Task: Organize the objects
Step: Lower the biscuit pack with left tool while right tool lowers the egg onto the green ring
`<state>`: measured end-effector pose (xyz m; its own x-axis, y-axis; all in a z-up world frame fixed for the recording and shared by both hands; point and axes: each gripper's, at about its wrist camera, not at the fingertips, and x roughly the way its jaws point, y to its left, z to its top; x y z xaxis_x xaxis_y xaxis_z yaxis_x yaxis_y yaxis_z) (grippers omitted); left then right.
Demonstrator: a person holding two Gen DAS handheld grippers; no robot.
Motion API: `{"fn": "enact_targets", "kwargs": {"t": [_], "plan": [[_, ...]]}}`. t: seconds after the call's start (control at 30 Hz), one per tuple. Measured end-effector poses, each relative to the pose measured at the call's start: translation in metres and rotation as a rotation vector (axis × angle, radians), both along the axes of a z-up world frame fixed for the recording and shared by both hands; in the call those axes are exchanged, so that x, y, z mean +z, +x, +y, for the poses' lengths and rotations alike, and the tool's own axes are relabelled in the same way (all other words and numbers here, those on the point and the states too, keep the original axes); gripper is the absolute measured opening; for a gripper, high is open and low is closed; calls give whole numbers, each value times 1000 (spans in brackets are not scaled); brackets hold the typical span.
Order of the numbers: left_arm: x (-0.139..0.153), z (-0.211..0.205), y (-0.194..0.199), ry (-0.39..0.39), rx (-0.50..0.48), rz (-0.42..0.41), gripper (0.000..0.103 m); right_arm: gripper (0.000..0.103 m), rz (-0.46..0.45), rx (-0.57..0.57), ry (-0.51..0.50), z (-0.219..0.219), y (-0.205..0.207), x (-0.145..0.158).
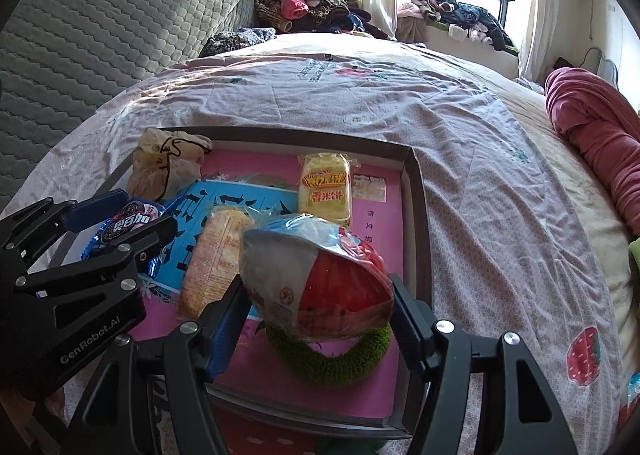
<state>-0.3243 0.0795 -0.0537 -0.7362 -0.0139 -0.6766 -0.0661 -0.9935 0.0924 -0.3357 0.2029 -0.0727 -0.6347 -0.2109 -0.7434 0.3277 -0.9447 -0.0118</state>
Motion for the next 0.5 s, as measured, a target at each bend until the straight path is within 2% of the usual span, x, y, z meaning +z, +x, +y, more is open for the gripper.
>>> {"fn": "enact_targets", "kwargs": {"t": [0.5], "plan": [[-9, 2, -2, -22, 10, -15, 58, 67, -26, 7, 13, -1, -2, -9]]}}
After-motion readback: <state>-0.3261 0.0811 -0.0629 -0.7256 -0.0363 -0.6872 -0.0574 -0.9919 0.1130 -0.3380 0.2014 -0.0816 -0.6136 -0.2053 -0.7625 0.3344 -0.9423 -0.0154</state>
